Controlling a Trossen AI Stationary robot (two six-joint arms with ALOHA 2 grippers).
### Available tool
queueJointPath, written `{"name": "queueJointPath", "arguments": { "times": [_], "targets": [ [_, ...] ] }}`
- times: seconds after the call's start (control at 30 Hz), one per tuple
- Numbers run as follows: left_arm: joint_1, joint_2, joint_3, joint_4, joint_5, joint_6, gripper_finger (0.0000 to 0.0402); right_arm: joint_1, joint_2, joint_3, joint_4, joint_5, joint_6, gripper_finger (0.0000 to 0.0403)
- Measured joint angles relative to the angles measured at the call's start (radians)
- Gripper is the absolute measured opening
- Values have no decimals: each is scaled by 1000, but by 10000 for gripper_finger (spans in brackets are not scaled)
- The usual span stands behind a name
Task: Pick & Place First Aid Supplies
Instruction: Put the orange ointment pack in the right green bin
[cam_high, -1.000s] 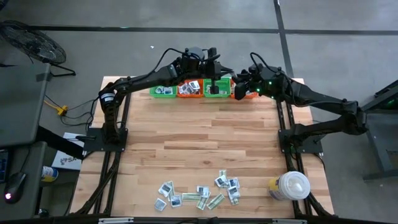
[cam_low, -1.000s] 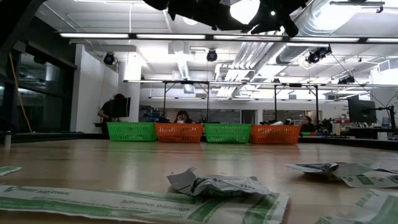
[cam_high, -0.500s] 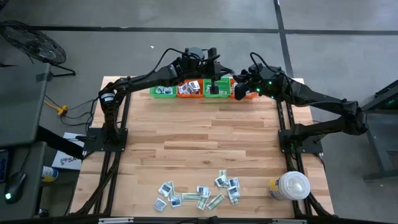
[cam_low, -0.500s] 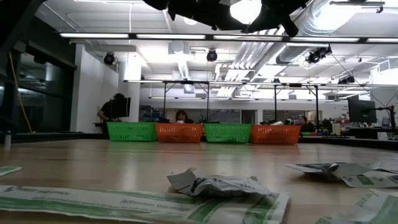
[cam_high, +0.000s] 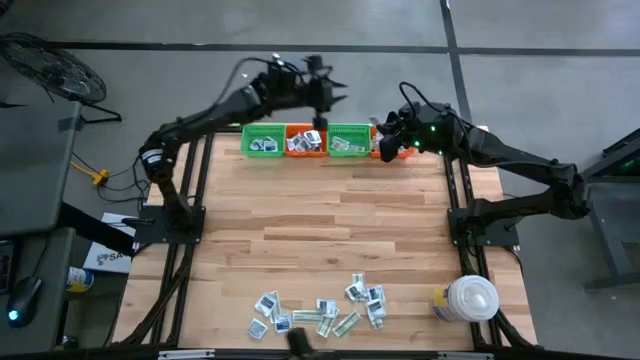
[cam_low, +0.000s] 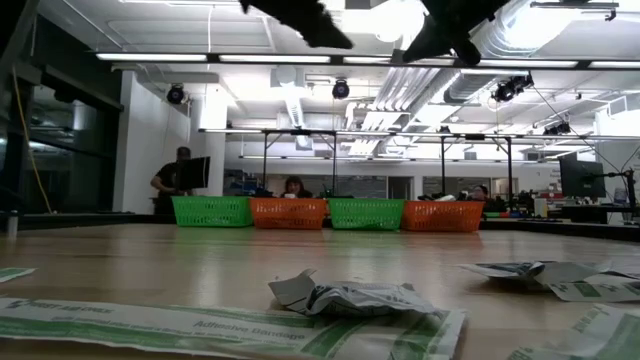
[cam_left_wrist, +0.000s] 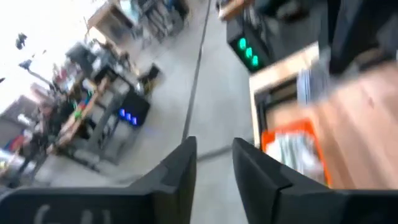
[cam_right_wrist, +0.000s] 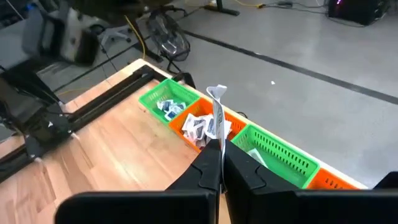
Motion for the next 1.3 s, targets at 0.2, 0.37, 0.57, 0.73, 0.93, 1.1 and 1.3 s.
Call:
{"name": "queueJointPath", "arguments": {
  "times": [0.2, 0.37, 0.57, 0.73, 0.93, 1.1, 1.3],
  "targets": [
    [105, -127, 0, -230, 95, 73, 121, -122, 67, 0, 3, -189, -59, 0],
    [191, -219, 0, -380, 330, 120, 118, -197, 199, 0, 5, -326, -156, 0],
    [226, -283, 0, -542, 513, 147, 117, -244, 364, 0, 82, -387, -317, 0],
    [221, -302, 0, -668, 619, 172, 117, -269, 485, 0, 174, -421, -446, 0],
    [183, -302, -1, -760, 686, 172, 117, -298, 602, 1, 283, -475, -488, 0],
    [143, -302, -1, -804, 667, 167, 117, -313, 640, 1, 295, -476, -491, 1],
    [97, -301, -1, -828, 621, 164, 117, -326, 640, 2, 287, -470, -485, 31]
  ]
}}
